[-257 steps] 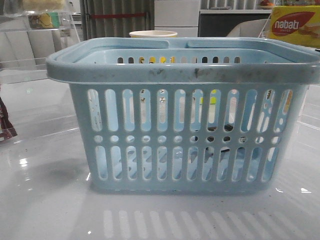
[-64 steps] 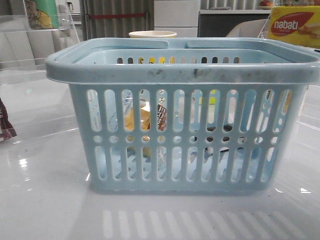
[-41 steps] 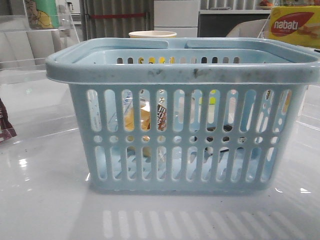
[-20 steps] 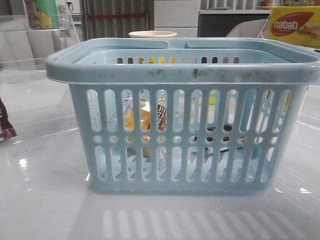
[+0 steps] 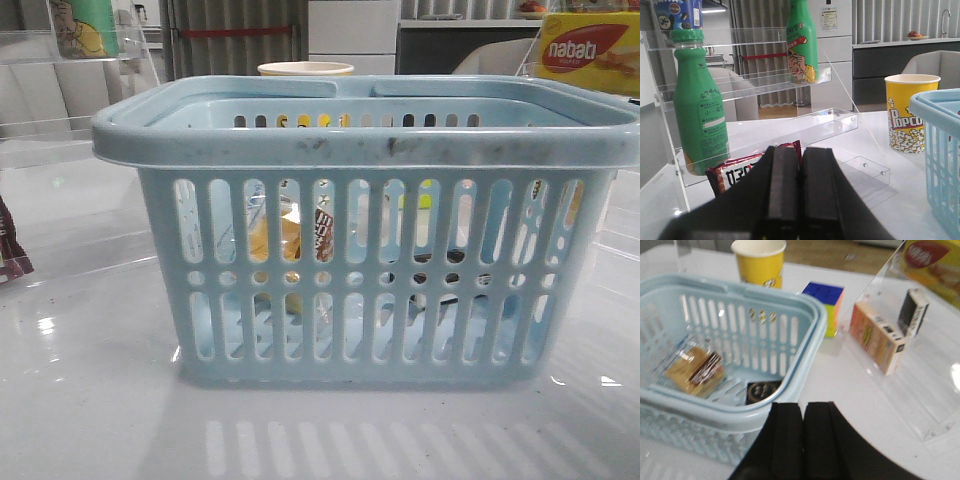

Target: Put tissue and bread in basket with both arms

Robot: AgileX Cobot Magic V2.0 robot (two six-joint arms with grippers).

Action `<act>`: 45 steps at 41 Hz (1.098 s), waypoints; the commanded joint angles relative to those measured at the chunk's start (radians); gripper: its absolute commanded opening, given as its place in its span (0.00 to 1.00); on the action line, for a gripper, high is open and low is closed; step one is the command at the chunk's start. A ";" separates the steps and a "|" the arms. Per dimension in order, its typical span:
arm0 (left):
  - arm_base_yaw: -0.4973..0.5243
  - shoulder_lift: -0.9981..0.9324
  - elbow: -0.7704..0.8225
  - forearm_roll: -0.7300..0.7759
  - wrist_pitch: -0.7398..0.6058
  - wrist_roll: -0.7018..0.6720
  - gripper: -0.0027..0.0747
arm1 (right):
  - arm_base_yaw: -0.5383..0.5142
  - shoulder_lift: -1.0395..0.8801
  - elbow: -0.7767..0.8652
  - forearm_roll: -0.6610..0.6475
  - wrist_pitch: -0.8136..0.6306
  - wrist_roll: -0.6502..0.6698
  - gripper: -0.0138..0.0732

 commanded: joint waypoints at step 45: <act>-0.008 -0.016 0.006 -0.008 -0.087 -0.009 0.15 | -0.246 -0.425 0.540 -0.007 -0.490 -0.029 0.20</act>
